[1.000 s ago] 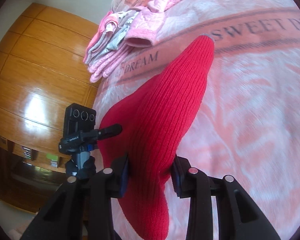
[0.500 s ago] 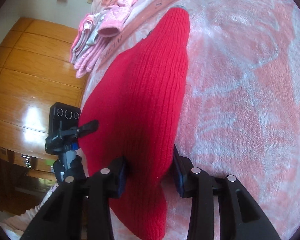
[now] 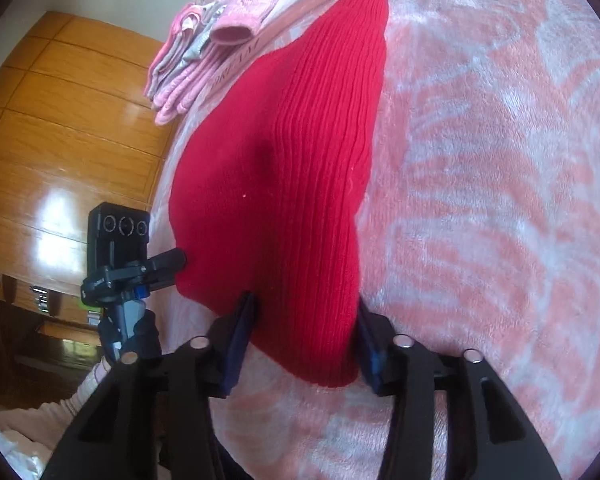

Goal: Fold small clothes

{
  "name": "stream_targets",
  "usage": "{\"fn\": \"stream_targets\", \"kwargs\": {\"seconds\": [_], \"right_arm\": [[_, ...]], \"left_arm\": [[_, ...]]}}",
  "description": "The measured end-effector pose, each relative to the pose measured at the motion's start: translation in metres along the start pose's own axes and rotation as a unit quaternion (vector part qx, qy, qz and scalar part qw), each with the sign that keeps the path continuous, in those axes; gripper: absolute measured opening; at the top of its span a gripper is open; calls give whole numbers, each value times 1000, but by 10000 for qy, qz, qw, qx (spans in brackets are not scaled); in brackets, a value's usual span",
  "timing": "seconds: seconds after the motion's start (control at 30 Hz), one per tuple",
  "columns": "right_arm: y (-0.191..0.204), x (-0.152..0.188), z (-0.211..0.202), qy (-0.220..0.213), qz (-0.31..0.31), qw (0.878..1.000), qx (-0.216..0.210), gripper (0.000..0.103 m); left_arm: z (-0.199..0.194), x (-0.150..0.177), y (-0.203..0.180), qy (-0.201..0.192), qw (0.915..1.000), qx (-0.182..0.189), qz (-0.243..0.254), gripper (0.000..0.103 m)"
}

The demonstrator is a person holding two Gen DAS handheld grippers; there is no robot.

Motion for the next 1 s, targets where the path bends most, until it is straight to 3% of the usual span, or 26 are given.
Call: {"fn": "stream_targets", "kwargs": {"seconds": [0.03, 0.07, 0.1, 0.27, 0.4, 0.57, 0.7, 0.8, 0.87, 0.9, 0.97, 1.0], "right_arm": [[-2, 0, 0, 3, 60, 10000, 4, 30], [-3, -2, -3, -11, 152, 9999, -33, 24], [-2, -3, -8, -40, 183, 9998, -77, 23], [5, -6, -29, -178, -238, 9990, 323, 20], [-5, 0, -9, 9, -126, 9980, 617, 21], [-13, 1, -1, -214, 192, 9984, 480, 21], [-9, 4, -5, -370, 66, 9973, 628, 24], [-2, 5, -15, -513, -124, 9949, 859, 42], [1, 4, -25, -666, -271, 9909, 1138, 59], [2, 5, -32, -729, -388, 9870, 1377, 65], [-1, 6, -48, -890, -589, 9755, 1926, 87], [1, 7, -53, -962, -669, 9710, 2083, 88]], "left_arm": [[1, 0, 3, -7, 9999, -75, -71, 38], [2, -2, 4, 3, 9998, -37, -190, 31], [2, -1, 4, 29, 9993, 90, -362, 25], [5, 10, 2, 33, 9994, -40, -329, 25], [4, 16, 11, -25, 9994, -209, -277, 26], [8, 12, 9, -81, 9994, -298, -141, 26], [19, 10, -4, -107, 9990, -392, -162, 30], [16, 12, -17, -171, 9980, -613, -63, 49], [4, 17, -18, -235, 9958, -881, 84, 58], [0, 19, -20, -263, 9942, -1034, 165, 64], [-11, 20, -21, -361, 9893, -1377, 316, 73], [-15, 21, -22, -434, 9860, -1571, 363, 76]]}}
Point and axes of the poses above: each gripper's, at about its wrist camera, not at the fingertips, and z roughly the way its jaws point, y to its left, x to its underside, the point moved 10 cm from there along z, roughly the way its jaws point, and after that the axes turned 7 degrees about -y, right-handed, at the moved point
